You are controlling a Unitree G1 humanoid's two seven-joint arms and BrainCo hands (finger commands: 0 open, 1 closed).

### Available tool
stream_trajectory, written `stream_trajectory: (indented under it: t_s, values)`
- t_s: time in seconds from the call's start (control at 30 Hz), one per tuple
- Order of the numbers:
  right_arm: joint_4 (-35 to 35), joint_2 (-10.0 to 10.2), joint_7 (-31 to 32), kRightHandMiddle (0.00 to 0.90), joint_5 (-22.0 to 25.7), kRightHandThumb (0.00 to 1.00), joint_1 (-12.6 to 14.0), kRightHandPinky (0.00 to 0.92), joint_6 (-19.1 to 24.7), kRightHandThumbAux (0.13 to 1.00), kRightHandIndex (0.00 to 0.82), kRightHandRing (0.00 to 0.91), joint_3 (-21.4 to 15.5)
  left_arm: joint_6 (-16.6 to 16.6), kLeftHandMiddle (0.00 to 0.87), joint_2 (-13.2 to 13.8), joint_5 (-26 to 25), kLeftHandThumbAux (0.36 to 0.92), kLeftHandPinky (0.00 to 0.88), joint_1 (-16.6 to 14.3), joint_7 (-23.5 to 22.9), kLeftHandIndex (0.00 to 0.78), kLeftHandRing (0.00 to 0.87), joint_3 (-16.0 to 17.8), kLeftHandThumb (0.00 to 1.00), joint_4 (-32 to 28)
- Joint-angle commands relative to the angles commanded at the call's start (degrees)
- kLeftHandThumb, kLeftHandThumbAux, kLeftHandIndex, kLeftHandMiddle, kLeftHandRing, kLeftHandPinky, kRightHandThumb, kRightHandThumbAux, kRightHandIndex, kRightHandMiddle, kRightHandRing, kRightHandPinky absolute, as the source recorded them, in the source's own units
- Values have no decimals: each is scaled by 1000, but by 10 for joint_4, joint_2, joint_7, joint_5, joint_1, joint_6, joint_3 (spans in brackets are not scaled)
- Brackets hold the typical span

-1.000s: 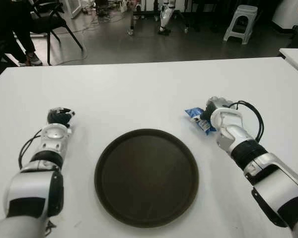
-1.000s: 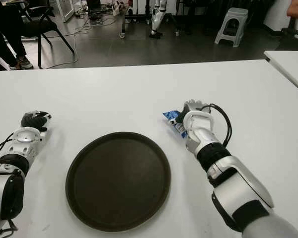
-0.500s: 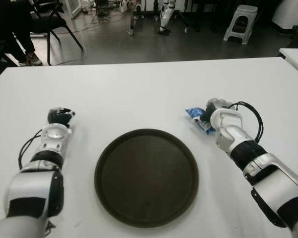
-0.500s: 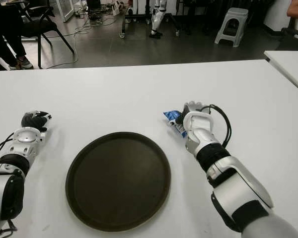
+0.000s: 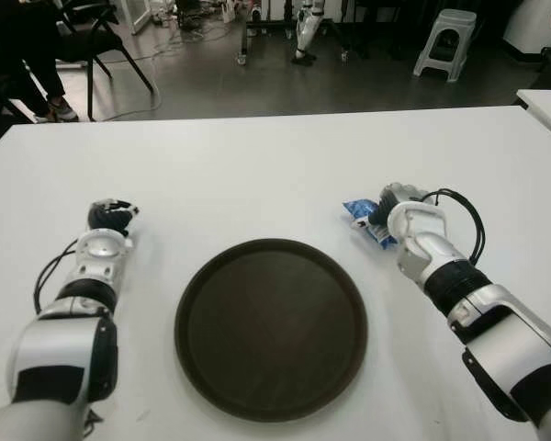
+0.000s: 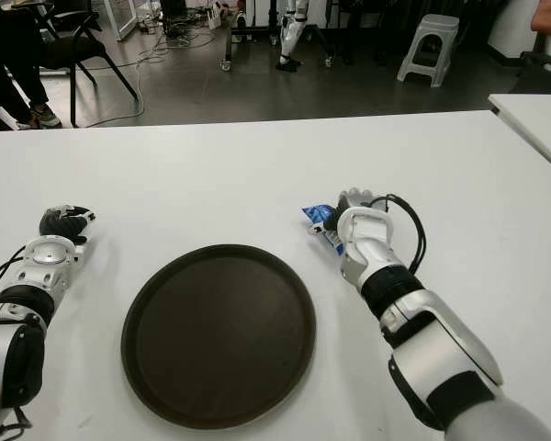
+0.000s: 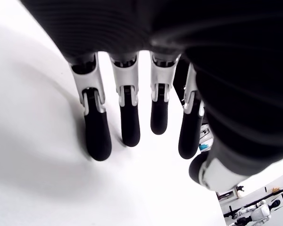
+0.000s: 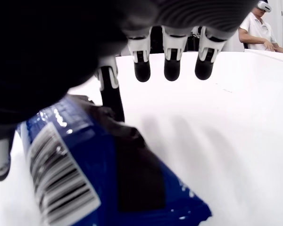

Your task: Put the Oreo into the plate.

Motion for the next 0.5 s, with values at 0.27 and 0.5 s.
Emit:
stream_trajectory:
  t_s: [0.27, 0.5]
  values:
    - [11, 4, -5, 0, 0, 0, -1, 0, -3, 444, 387, 0, 0, 0, 181, 1, 1, 720, 222, 1, -1, 401, 210, -1, 686, 0]
    - [16, 7, -7, 0, 3, 0, -1, 0, -5, 447, 398, 0, -2, 0, 175, 2, 2, 719, 215, 1, 1, 401, 205, -2, 687, 0]
